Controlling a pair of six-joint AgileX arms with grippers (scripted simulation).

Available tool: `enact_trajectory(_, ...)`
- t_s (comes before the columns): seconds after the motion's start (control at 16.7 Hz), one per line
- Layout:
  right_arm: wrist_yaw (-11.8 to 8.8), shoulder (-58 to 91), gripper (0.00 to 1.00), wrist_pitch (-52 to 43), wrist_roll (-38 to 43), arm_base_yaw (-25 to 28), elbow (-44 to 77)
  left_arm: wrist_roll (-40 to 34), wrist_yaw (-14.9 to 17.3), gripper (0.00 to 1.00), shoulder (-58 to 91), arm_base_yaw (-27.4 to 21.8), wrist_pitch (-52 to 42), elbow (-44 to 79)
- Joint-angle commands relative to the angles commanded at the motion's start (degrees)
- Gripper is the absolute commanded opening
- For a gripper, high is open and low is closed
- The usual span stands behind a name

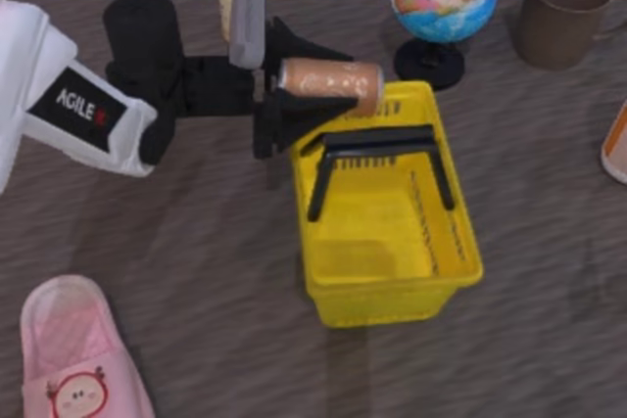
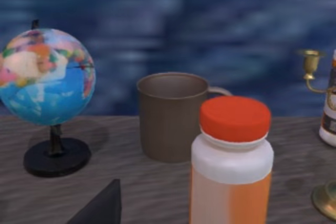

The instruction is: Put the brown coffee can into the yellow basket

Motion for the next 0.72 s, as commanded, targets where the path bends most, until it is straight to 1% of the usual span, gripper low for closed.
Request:
enact_trajectory(0.42, 0.00, 0.00, 1.00, 0.00, 0.00, 0.00, 0.00, 0.00, 0.00, 0.98, 0.00, 0.00, 0.00, 0.00)
enact_trajectory(0.48, 0.00, 0.00, 1.00, 0.00, 0.00, 0.00, 0.00, 0.00, 0.00, 1.00, 0.00, 0.00, 0.00, 0.00)
enact_trajectory(0.72, 0.00, 0.00, 1.00, 0.00, 0.00, 0.00, 0.00, 0.00, 0.00, 1.00, 0.00, 0.00, 0.00, 0.00)
